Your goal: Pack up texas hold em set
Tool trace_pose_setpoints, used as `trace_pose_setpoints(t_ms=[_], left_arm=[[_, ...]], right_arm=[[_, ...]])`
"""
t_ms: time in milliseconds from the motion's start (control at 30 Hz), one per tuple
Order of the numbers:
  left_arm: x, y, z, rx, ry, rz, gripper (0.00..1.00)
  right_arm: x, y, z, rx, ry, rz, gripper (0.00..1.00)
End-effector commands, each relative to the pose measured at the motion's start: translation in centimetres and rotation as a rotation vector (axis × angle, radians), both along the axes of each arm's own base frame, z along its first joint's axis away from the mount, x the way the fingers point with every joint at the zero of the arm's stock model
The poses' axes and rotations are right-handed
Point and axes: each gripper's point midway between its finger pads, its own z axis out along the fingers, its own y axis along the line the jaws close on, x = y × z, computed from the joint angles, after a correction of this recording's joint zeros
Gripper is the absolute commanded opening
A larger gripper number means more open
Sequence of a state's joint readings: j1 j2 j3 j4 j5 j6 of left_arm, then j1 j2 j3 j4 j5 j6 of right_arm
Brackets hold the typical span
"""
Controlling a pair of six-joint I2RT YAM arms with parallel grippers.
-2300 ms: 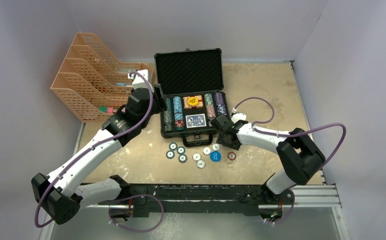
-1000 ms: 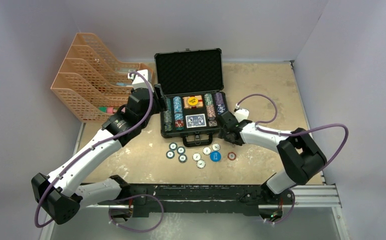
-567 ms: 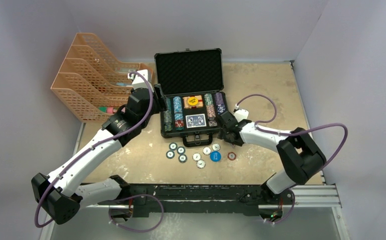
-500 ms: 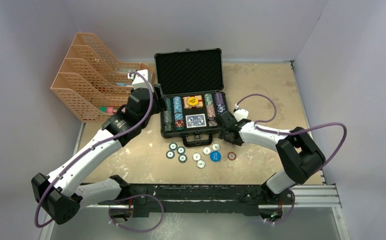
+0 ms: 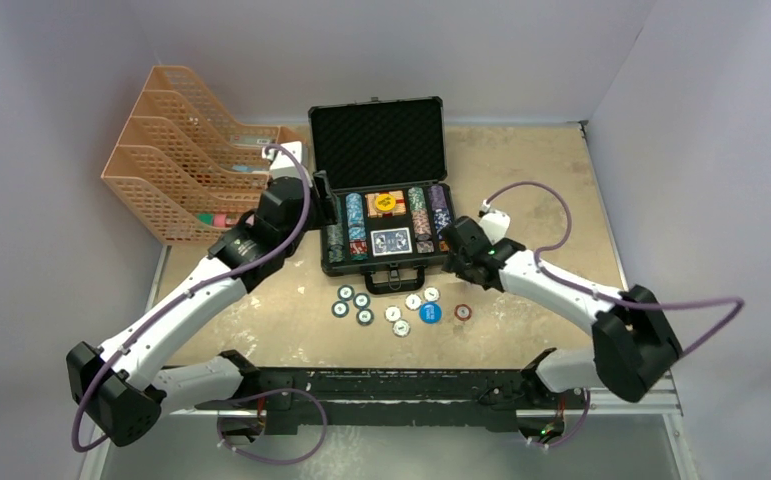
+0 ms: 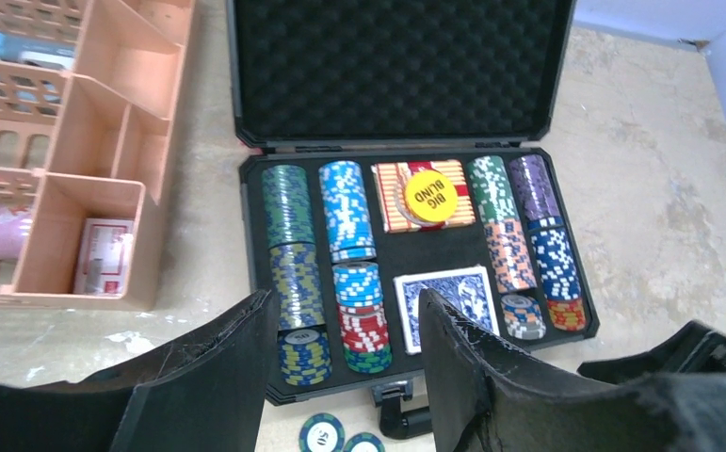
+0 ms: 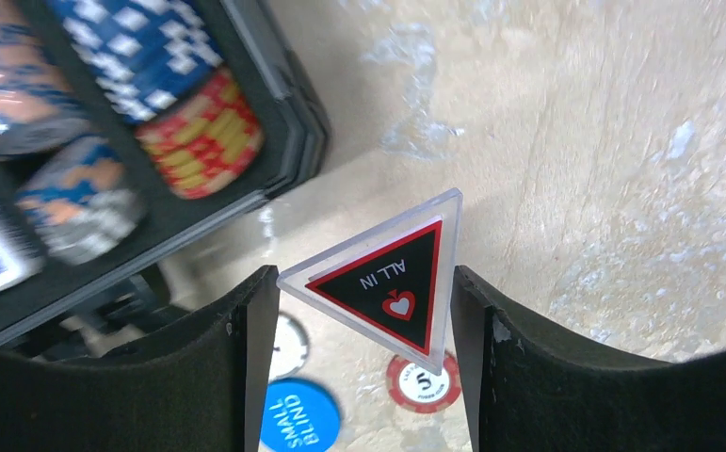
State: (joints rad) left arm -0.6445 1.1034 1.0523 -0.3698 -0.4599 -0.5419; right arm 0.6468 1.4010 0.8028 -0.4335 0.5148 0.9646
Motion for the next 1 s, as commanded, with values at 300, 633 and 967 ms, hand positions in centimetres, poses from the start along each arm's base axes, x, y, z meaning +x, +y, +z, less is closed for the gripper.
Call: trace_pose_setpoints(t_ms=[300,633,967], left_arm=[[-0.6,-3.2,-0.3,-0.211,0.007,-0.082,0.54],[-2.3,2.4,1.3,-0.191,-0.091,0.101,0.55],[-2.9,3.5,2.8,-0.188,-0.129,0.115,0.55]], right_arm=[[7.3,8.7,13.8,0.128,-0.322,0.422,0.54],[7.7,16.2,10.6,0.115,-0.228,0.63,0.53],[8.6,18.1,5.5,-0.006,-0.109,0.69,0.54]])
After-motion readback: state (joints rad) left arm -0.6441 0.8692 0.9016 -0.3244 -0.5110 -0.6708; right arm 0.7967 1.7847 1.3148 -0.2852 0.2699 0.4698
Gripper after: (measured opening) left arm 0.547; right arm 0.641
